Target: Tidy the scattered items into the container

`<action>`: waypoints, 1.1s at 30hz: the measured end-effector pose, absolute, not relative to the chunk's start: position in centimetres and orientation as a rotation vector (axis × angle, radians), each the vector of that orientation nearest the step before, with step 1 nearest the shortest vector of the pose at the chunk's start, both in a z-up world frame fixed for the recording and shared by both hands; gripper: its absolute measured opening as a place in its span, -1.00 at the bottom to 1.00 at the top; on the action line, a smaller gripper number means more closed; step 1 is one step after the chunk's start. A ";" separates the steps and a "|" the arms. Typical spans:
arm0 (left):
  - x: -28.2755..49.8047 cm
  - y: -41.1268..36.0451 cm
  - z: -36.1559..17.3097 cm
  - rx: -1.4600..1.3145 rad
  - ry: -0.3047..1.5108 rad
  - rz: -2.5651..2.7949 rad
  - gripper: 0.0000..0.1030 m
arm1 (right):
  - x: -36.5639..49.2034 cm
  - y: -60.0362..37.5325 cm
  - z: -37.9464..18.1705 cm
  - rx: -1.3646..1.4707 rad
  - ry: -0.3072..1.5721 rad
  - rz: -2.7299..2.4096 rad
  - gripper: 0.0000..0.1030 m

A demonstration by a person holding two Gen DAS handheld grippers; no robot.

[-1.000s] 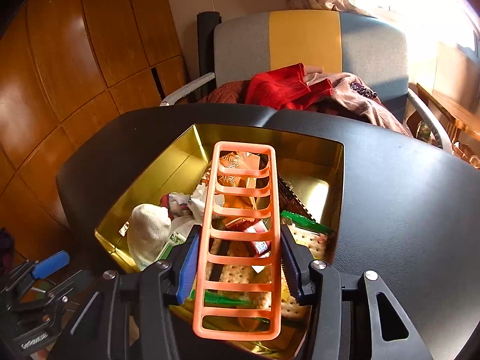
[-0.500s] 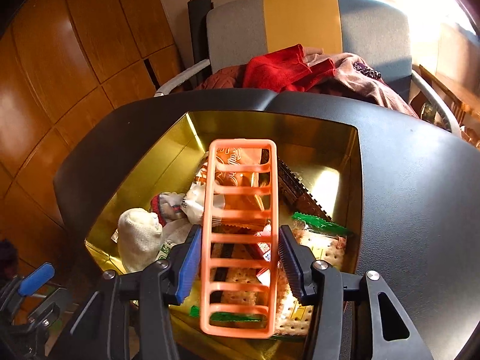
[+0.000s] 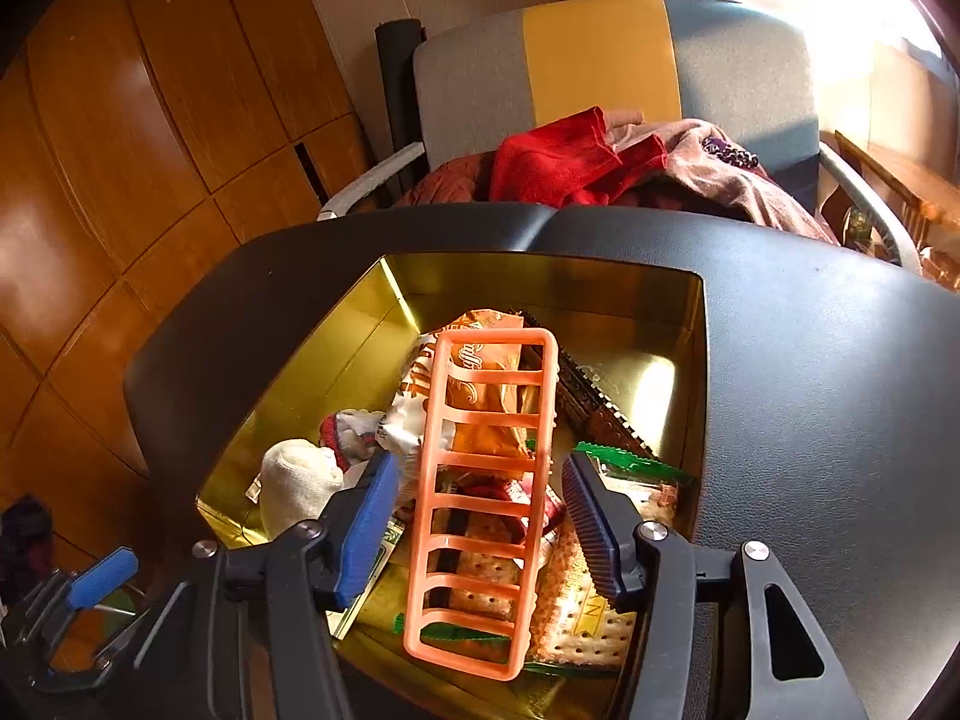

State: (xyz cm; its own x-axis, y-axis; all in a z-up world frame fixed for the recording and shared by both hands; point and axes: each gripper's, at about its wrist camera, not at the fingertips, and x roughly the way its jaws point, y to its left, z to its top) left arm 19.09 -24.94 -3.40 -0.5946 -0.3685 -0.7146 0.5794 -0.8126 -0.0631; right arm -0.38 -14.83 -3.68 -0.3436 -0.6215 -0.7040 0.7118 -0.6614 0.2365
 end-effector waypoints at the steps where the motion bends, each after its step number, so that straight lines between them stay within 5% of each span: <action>1: 18.9 -24.8 -3.3 0.977 0.378 -2.365 0.28 | -0.2 -14.6 -3.5 1.010 0.140 -2.069 0.13; 14: 17.2 -23.8 -0.2 0.863 0.240 -2.279 0.27 | 2.6 -9.6 -2.2 0.980 0.106 -2.213 0.18; 18: 16.8 -24.0 0.4 0.850 0.251 -2.278 0.14 | 3.9 -9.2 -1.4 0.950 0.133 -2.275 0.50; 33: 15.2 -23.2 -0.4 0.952 0.265 -2.262 0.00 | 5.4 -9.6 -0.8 0.910 0.210 -2.335 0.60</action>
State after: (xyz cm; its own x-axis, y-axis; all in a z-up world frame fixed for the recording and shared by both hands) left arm 15.19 -23.22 -0.35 -0.5168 -0.4975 -0.6967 0.6449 -0.7615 0.0654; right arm 5.39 -9.60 -0.82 -0.5728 -0.4900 -0.6571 0.5995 -0.7972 0.0719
